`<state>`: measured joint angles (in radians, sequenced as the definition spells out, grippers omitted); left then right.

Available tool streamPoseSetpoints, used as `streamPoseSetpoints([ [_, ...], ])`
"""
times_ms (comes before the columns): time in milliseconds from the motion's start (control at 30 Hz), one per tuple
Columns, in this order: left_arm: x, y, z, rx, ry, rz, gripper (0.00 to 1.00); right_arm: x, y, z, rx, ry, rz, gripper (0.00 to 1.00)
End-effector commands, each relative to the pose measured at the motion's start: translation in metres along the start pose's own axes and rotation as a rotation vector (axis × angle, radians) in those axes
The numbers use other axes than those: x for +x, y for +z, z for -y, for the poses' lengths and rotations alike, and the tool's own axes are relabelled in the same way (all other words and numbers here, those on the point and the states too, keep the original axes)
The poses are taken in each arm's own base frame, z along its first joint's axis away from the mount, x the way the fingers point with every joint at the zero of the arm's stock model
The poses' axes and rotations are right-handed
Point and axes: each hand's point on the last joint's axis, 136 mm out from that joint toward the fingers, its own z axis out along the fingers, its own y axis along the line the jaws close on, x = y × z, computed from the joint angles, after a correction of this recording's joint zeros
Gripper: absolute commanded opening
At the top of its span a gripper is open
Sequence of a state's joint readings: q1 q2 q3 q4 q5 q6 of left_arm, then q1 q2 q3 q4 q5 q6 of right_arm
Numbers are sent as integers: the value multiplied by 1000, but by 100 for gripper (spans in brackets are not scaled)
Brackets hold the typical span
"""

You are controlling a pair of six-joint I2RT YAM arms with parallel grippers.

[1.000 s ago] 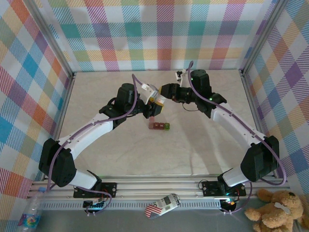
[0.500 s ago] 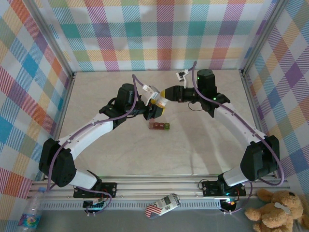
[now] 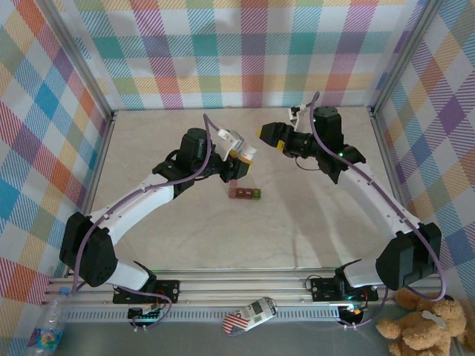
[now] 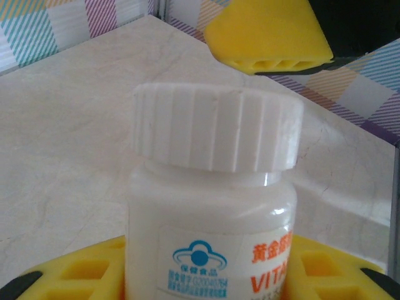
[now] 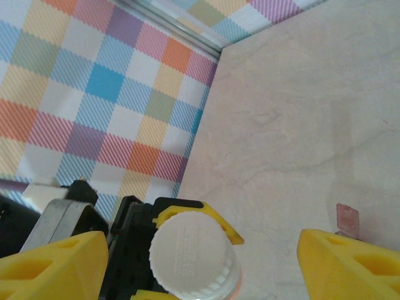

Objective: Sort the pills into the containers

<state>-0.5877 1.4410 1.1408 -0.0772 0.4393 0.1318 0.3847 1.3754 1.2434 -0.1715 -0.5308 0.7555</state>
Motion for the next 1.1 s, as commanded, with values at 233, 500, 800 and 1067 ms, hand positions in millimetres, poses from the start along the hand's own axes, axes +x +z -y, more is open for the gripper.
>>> streamPoseSetpoints([
  [233, -8, 3, -1, 0, 29, 18, 0, 7, 15, -9, 12, 50, -26, 79],
  [500, -11, 3, 0, 5, 26, 23, 0, 16, 32, -14, 5, 31, -68, 77],
  [800, -11, 3, 1, 7, 25, 23, 0, 19, 41, -17, -5, 21, -93, 70],
  [1067, -12, 3, 1, 7, 24, 25, 0, 26, 43, -16, -7, 11, -121, 58],
])
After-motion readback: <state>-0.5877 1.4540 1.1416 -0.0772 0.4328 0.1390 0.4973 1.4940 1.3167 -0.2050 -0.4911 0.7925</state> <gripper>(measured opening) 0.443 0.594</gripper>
